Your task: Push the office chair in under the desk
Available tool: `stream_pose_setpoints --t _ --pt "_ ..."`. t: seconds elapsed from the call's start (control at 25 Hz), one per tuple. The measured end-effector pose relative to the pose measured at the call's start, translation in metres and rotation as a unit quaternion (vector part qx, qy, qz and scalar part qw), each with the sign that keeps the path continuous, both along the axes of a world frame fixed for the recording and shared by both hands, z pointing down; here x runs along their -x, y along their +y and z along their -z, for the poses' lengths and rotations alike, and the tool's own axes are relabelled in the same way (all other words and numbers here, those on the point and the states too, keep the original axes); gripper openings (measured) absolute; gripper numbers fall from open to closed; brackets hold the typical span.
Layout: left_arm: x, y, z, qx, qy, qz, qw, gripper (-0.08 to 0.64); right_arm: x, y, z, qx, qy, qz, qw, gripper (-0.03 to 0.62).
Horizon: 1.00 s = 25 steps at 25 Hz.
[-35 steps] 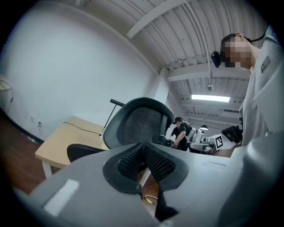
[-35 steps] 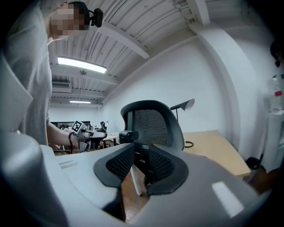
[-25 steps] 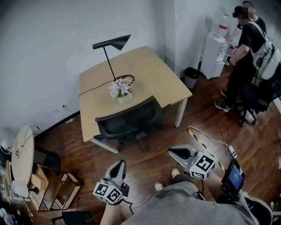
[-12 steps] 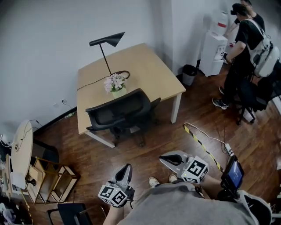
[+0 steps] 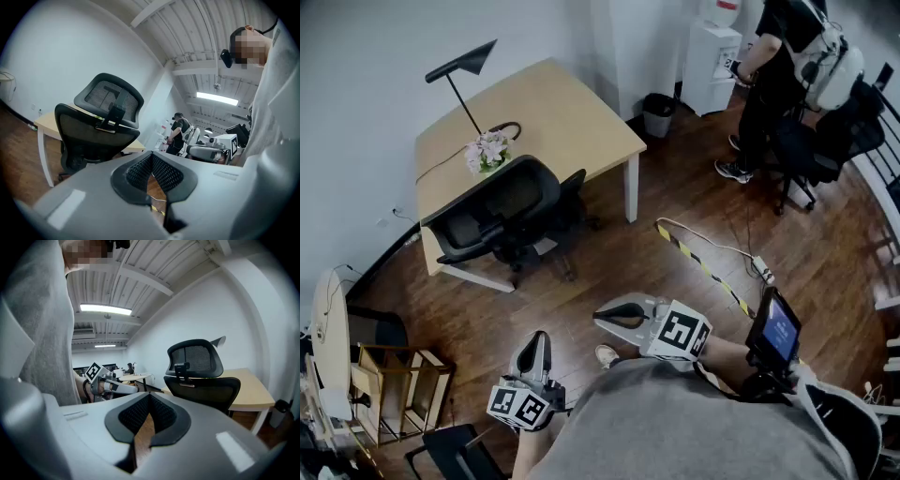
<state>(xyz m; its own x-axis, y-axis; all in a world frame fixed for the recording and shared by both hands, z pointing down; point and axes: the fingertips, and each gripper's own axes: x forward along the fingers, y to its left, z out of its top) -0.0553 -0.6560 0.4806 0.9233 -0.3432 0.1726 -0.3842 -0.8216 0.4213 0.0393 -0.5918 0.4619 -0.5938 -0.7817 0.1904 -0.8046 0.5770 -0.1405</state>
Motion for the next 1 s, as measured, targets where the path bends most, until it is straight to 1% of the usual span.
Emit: stream_pose_setpoints --t 0.24,0.52,0.76,1.0 --pt "0.000 0.001 -0.002 0.001 -0.004 0.005 1.0000 0.000 0.004 0.001 0.003 -0.002 -0.004 0.013 1.000 0.005" --pt "-0.007 0.001 -0.002 0.003 -0.010 0.000 0.9999 0.000 0.002 -0.003 0.005 -0.008 0.001 0.019 1.000 0.005" --pt "-0.031 0.003 -0.003 0.002 -0.016 -0.009 0.9998 0.000 -0.018 -0.004 0.006 -0.013 0.000 0.017 1.000 0.005" --pt "-0.056 0.019 0.000 0.000 -0.020 -0.019 0.9996 0.000 -0.039 0.010 0.010 -0.017 -0.007 0.011 1.000 0.005"
